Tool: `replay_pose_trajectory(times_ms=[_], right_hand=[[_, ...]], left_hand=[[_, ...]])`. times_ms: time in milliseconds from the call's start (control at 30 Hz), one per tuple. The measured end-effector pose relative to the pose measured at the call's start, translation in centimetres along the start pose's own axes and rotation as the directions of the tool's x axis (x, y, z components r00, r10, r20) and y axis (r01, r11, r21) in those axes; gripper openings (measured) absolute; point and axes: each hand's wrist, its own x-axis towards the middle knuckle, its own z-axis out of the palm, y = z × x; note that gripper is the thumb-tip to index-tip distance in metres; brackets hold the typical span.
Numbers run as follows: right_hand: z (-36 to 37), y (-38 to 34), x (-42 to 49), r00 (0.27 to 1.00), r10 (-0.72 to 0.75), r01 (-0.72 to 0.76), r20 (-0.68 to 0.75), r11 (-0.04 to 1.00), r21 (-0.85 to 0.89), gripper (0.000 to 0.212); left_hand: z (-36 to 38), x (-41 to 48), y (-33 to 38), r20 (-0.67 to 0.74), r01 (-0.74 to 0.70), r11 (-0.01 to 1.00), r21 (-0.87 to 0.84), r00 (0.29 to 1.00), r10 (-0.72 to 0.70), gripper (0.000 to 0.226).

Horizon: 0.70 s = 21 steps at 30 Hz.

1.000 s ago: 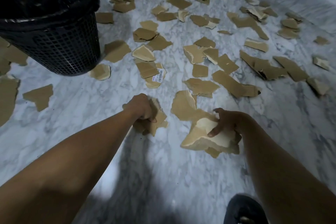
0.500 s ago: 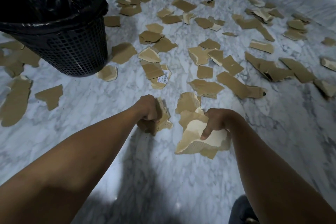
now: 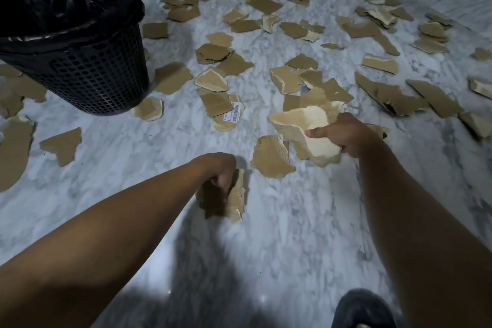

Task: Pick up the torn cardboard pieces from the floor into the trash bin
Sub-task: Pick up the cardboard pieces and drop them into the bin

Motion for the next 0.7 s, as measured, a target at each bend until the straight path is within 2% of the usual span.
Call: replay_pose_trajectory(times_ms=[67, 100, 200, 267, 333, 400, 433, 567, 700], right_hand=[[0.6, -0.8, 0.6, 0.995, -0.046, 0.062, 0.085, 0.979, -0.193, 0.075], [1.1, -1.2, 1.0, 0.988, -0.067, 0.103, 0.138, 0.955, -0.28, 0.076], [3.4, -1.2, 2.5, 0.97, -0.149, 0.227, 0.191, 0.836, -0.5, 0.102], [4.3, -0.7, 3.3, 0.963, -0.202, 0.269, 0.179, 0.775, -0.572, 0.111], [4.4, -0.5, 3.5, 0.949, -0.216, 0.305, 0.231, 0.822, -0.481, 0.105], [4.1, -0.5, 3.8, 0.933, -0.223, 0.323, 0.283, 0.865, -0.385, 0.092], [4.0, -0.5, 3.9, 0.936, -0.213, 0.311, 0.279, 0.873, -0.376, 0.092], [4.5, -0.6, 4.1, 0.951, -0.184, 0.278, 0.249, 0.861, -0.426, 0.109], [5.0, -0.7, 4.0, 0.95, -0.172, 0.274, 0.259, 0.855, -0.439, 0.117]], left_hand=[[-0.7, 0.2, 1.0, -0.109, -0.082, 0.996, -0.02, 0.991, 0.079, 0.055], [-1.0, 0.4, 1.6, -0.193, -0.134, 0.989, -0.063, 0.974, 0.119, 0.058], [-1.7, 1.4, 3.7, -0.46, -0.227, 0.967, -0.117, 0.875, 0.149, 0.075], [-1.6, 2.7, 5.0, -0.531, -0.191, 0.971, -0.147, 0.843, 0.086, 0.074], [-1.4, 4.3, 5.7, -0.495, -0.149, 0.965, -0.215, 0.868, 0.024, 0.081], [-1.5, 5.9, 6.2, -0.429, -0.113, 0.973, -0.202, 0.903, 0.016, 0.089], [-1.7, 6.4, 6.4, -0.4, -0.088, 0.981, -0.175, 0.916, 0.01, 0.09], [-2.1, 7.3, 6.6, -0.332, -0.006, 0.984, -0.179, 0.942, -0.055, 0.096], [-2.2, 6.5, 6.1, -0.345, 0.008, 0.981, -0.193, 0.935, -0.076, 0.084]])
